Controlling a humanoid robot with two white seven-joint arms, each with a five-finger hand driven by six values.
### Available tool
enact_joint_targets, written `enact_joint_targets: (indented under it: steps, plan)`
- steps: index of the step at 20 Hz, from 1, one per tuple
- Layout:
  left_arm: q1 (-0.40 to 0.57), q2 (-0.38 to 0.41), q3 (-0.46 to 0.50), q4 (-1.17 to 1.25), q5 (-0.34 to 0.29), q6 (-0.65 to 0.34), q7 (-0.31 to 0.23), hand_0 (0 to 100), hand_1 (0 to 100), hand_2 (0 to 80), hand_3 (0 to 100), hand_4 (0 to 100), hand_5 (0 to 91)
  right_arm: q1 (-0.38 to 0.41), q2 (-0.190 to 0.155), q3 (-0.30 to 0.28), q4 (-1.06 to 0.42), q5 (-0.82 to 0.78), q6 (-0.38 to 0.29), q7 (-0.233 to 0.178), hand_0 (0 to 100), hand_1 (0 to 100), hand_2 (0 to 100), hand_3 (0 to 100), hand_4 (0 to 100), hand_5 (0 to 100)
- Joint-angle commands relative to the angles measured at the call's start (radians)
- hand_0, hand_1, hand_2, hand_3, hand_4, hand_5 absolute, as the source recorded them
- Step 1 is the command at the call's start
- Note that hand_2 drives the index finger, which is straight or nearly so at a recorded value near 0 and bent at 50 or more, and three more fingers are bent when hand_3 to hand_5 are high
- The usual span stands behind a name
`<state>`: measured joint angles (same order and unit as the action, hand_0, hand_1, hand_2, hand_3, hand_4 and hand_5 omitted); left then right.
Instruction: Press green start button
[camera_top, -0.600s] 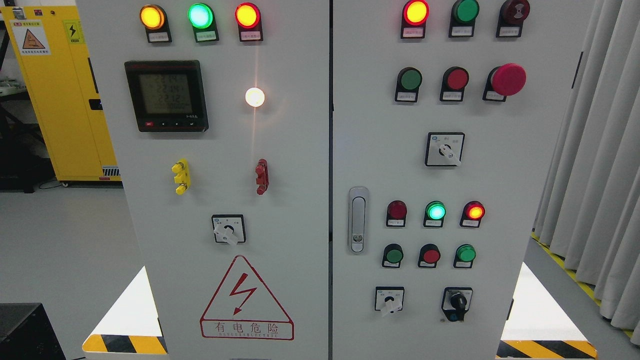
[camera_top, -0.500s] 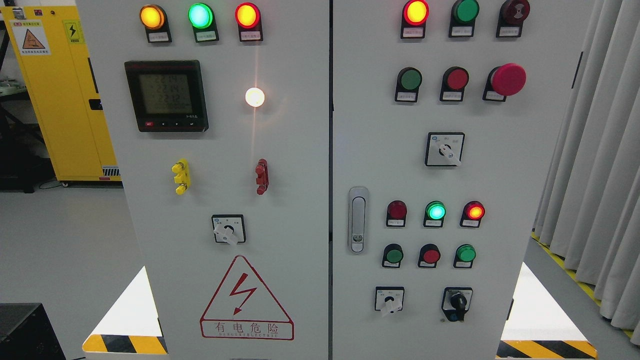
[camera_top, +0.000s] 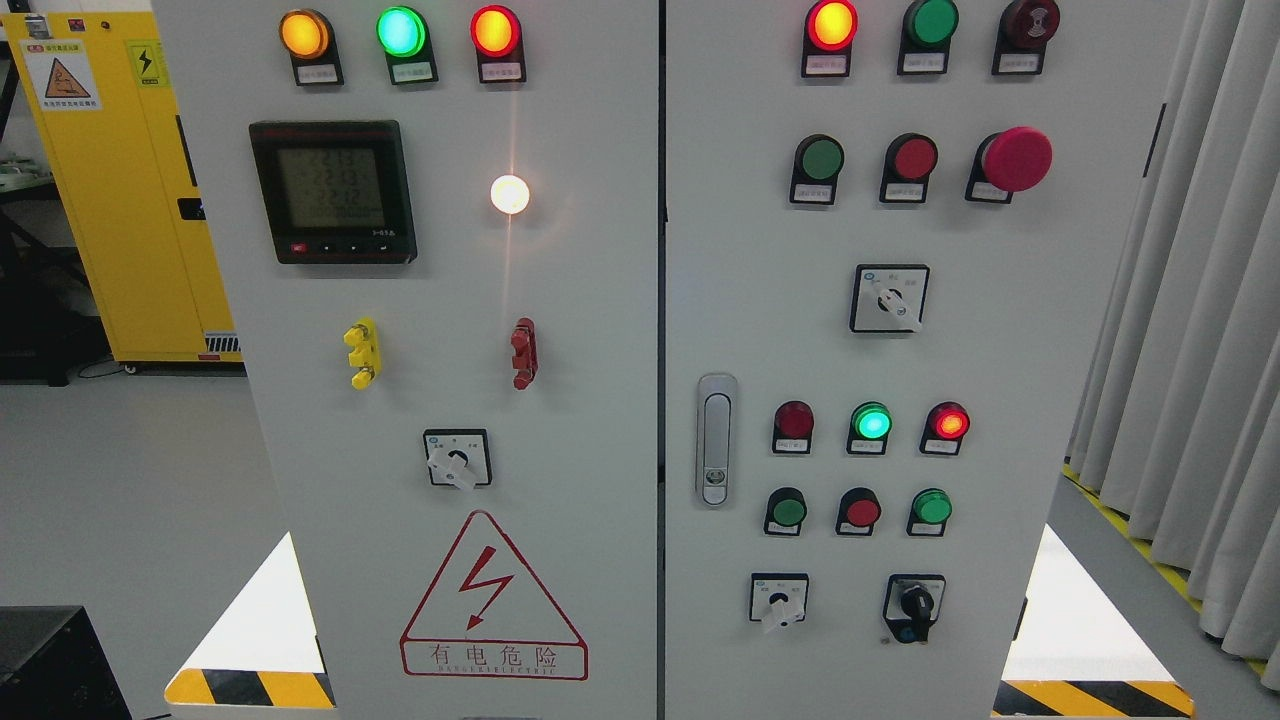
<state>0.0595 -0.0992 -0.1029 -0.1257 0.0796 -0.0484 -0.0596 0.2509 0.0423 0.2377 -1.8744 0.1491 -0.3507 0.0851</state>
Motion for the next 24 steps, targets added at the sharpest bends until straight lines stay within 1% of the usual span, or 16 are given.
enact_joint_targets:
  steps: [1, 4, 6, 9, 10, 11, 12, 13, 14, 15, 17, 19, 20, 22, 23, 24]
  plan:
    - [0.0, -0.001, 0.0, 0.0, 0.0, 0.001, 0.001, 12, 56, 0.0, 0, 0, 0.0, -0.03, -0.004, -0.014, 0.021, 0.006, 0.001, -0.013, 56, 62, 0, 0, 0, 0]
    - [0.0, -0.001, 0.0, 0.0, -0.001, 0.001, 0.0, 12, 56, 0.0, 0, 0, 0.0, -0.07, -0.007, -0.056, 0.052, 0.052, 0.002, -0.011, 52, 62, 0, 1, 0, 0]
    - [0.0, -0.001, 0.0, 0.0, 0.0, 0.001, 0.0, 12, 56, 0.0, 0, 0, 0.0, -0.103, -0.007, -0.093, 0.083, 0.147, -0.001, -0.022, 49, 62, 0, 2, 0, 0]
    - [-0.001, 0.001, 0.0, 0.0, -0.001, 0.001, 0.0, 12, 56, 0.0, 0, 0, 0.0, -0.131, -0.007, -0.121, 0.084, 0.243, 0.001, -0.077, 44, 64, 0, 3, 0, 0]
    - [0.0, 0.001, -0.001, 0.0, 0.0, 0.001, 0.0, 12, 56, 0.0, 0, 0, 0.0, -0.14, -0.007, -0.126, 0.084, 0.277, 0.002, -0.099, 42, 67, 0, 6, 3, 2]
    - [-0.001, -0.001, -0.001, 0.0, 0.0, 0.001, 0.0, 12, 56, 0.0, 0, 0, 0.0, -0.154, -0.007, -0.142, 0.083, 0.324, 0.004, -0.122, 46, 70, 0, 13, 16, 10]
    - [-0.001, 0.001, 0.0, 0.0, 0.0, 0.001, 0.0, 12, 56, 0.0, 0, 0, 0.0, -0.166, -0.007, -0.161, 0.084, 0.381, 0.004, -0.139, 47, 71, 0, 14, 18, 12]
    - [0.0, 0.001, 0.0, 0.0, 0.0, 0.001, 0.001, 12, 56, 0.0, 0, 0, 0.0, -0.177, -0.007, -0.178, 0.084, 0.438, 0.002, -0.149, 47, 71, 0, 17, 23, 16]
    - [0.0, -0.001, 0.0, 0.0, -0.001, 0.001, 0.0, 12, 56, 0.0, 0, 0, 0.0, -0.194, -0.006, -0.19, 0.081, 0.492, 0.002, -0.157, 45, 74, 0, 33, 44, 32]
    - [0.0, 0.001, 0.0, 0.0, 0.0, 0.001, 0.0, 12, 56, 0.0, 0, 0, 0.0, -0.209, -0.004, -0.204, 0.078, 0.538, 0.002, -0.162, 47, 74, 0, 36, 49, 37]
    - [0.0, -0.001, 0.0, 0.0, 0.0, 0.001, 0.001, 12, 56, 0.0, 0, 0, 0.0, -0.231, -0.002, -0.213, 0.069, 0.616, 0.004, -0.162, 48, 79, 0, 62, 79, 75]
    - [0.0, 0.001, 0.0, 0.0, 0.0, 0.001, 0.0, 12, 56, 0.0, 0, 0, 0.0, -0.252, 0.001, -0.213, 0.063, 0.69, 0.006, -0.163, 49, 80, 0, 70, 83, 80]
    - [0.0, 0.001, 0.0, 0.0, 0.0, 0.001, 0.0, 12, 56, 0.0, 0, 0, 0.0, -0.266, 0.002, -0.215, 0.061, 0.722, 0.007, -0.165, 50, 83, 0, 79, 88, 87]
    - [0.0, 0.001, 0.0, 0.0, 0.0, 0.001, 0.0, 12, 56, 0.0, 0, 0, 0.0, -0.291, 0.004, -0.215, 0.055, 0.768, 0.007, -0.165, 50, 84, 0, 81, 89, 89]
    - [0.0, -0.001, -0.001, 0.0, 0.0, 0.001, 0.0, 12, 56, 0.0, 0, 0, 0.0, -0.297, 0.004, -0.215, 0.054, 0.791, 0.009, -0.165, 50, 84, 0, 85, 91, 93]
    - [0.0, -0.001, 0.0, 0.0, 0.0, 0.001, 0.0, 12, 56, 0.0, 0, 0, 0.0, -0.306, 0.004, -0.213, 0.055, 0.814, 0.009, -0.165, 50, 85, 0, 85, 91, 94]
